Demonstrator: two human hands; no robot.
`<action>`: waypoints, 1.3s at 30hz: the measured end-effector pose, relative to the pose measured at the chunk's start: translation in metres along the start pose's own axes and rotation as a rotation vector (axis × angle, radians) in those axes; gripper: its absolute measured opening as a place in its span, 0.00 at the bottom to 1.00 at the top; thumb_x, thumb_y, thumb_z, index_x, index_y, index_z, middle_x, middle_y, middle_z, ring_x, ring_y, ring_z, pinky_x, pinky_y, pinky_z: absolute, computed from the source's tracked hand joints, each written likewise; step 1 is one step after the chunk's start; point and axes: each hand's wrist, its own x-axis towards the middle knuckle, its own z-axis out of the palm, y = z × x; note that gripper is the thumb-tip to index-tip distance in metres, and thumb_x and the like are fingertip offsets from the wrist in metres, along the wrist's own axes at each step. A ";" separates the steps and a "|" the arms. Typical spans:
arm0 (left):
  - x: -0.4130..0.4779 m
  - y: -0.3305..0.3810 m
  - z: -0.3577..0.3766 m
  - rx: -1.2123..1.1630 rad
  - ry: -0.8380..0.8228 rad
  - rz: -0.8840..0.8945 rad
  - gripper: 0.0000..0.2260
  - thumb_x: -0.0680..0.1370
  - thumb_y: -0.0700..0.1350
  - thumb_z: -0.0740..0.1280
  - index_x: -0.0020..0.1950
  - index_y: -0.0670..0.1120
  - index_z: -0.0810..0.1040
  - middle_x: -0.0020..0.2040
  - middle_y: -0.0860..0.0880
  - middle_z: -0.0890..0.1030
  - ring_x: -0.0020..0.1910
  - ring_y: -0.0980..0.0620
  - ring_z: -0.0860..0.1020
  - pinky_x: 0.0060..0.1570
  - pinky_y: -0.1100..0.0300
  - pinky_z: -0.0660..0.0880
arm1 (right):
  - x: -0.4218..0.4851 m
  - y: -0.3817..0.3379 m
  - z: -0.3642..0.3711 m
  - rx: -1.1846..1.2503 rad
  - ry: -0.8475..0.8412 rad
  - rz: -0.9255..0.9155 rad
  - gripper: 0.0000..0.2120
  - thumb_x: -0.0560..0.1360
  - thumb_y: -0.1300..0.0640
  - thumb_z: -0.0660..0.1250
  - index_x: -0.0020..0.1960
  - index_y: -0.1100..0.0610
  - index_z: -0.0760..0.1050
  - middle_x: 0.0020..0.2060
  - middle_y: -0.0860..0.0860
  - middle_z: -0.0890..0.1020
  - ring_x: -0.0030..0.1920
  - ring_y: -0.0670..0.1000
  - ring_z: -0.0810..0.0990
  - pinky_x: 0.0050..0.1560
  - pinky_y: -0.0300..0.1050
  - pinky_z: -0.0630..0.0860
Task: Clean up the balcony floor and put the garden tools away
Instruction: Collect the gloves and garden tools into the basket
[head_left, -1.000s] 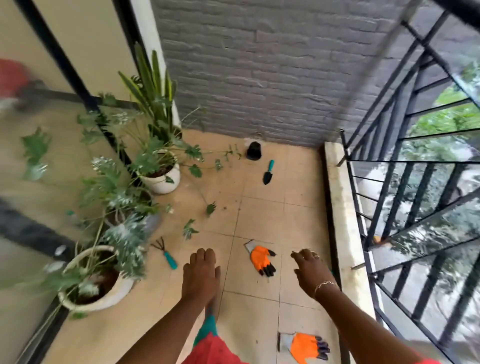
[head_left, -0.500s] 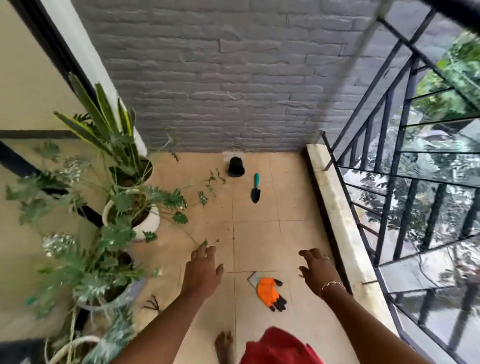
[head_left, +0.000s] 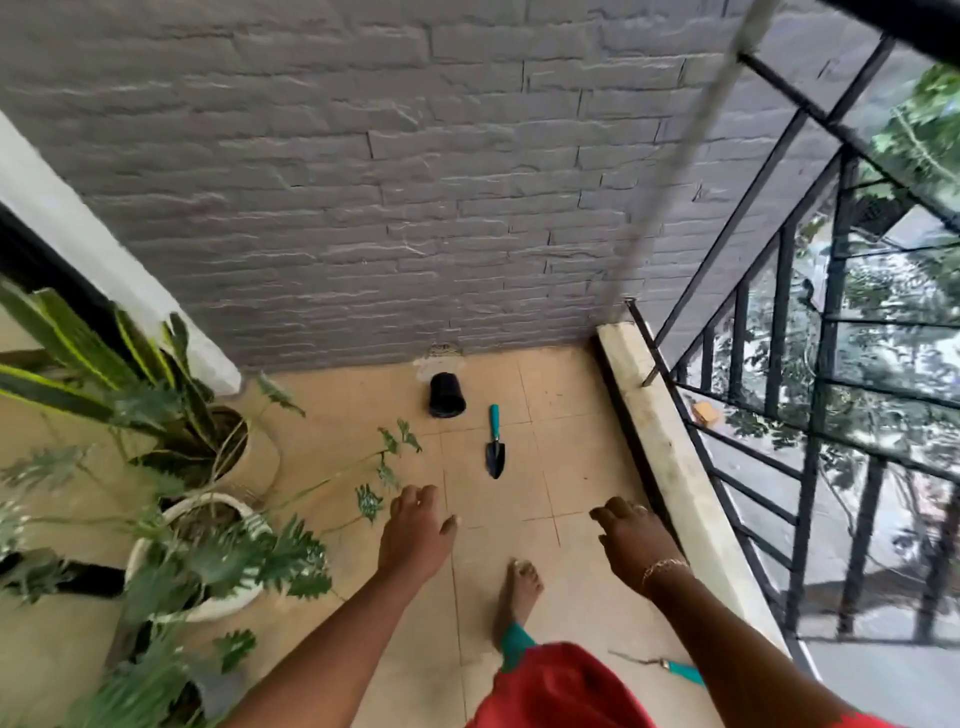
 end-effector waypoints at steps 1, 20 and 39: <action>0.020 0.009 -0.005 0.006 -0.009 -0.008 0.20 0.80 0.52 0.60 0.69 0.45 0.66 0.68 0.45 0.65 0.67 0.46 0.64 0.61 0.55 0.67 | 0.021 0.006 -0.012 -0.034 -0.004 -0.031 0.19 0.77 0.58 0.59 0.68 0.55 0.69 0.62 0.55 0.73 0.60 0.58 0.73 0.58 0.47 0.70; 0.286 0.063 -0.032 -0.540 -0.050 -0.237 0.12 0.77 0.41 0.66 0.58 0.38 0.75 0.56 0.39 0.76 0.58 0.42 0.74 0.55 0.54 0.69 | 0.309 0.056 -0.092 -0.508 -0.038 -0.645 0.11 0.52 0.58 0.76 0.34 0.53 0.81 0.32 0.50 0.80 0.29 0.50 0.78 0.29 0.40 0.75; 0.478 0.012 0.239 -1.460 -0.090 -1.041 0.08 0.81 0.41 0.58 0.53 0.45 0.77 0.51 0.45 0.76 0.52 0.46 0.74 0.48 0.54 0.74 | 0.622 0.053 0.240 -0.422 -0.094 -1.033 0.02 0.56 0.61 0.69 0.29 0.57 0.78 0.27 0.52 0.77 0.28 0.55 0.78 0.29 0.39 0.74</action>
